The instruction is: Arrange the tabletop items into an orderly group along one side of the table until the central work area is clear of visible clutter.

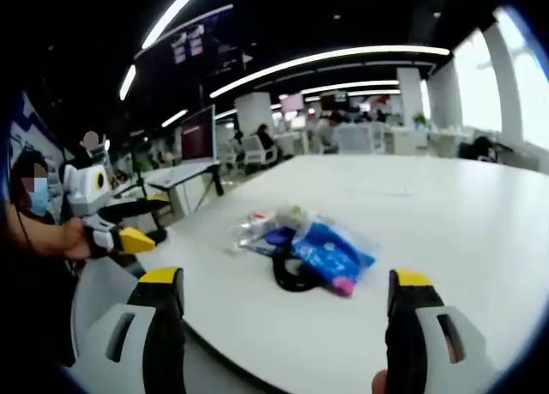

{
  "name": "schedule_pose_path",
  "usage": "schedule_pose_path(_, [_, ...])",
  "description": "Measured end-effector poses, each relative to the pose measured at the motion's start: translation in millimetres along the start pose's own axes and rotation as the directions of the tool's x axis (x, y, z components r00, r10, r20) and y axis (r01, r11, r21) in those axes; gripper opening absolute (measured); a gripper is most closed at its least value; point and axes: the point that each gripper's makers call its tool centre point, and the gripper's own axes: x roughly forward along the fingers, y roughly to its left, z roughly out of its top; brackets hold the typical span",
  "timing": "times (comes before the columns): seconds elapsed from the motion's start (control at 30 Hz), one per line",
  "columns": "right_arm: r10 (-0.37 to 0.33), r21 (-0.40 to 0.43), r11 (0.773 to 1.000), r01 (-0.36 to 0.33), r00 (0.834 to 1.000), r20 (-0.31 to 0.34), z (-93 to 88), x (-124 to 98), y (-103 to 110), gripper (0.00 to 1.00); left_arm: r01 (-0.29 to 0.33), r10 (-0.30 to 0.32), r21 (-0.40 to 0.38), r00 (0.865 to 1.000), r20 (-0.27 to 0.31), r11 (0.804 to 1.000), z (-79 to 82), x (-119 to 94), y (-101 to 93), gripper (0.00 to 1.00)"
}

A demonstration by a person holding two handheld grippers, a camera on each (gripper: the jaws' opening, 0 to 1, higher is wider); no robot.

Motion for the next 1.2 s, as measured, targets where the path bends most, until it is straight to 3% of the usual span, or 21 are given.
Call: schedule_pose_path(1.2, [0.016, 0.013, 1.000, -0.015, 1.000, -0.016, -2.8, 2.4, 1.4, 0.96, -0.002, 0.002, 0.007, 1.000, -0.010, 1.000, -1.7, 2.2, 0.2, 0.98])
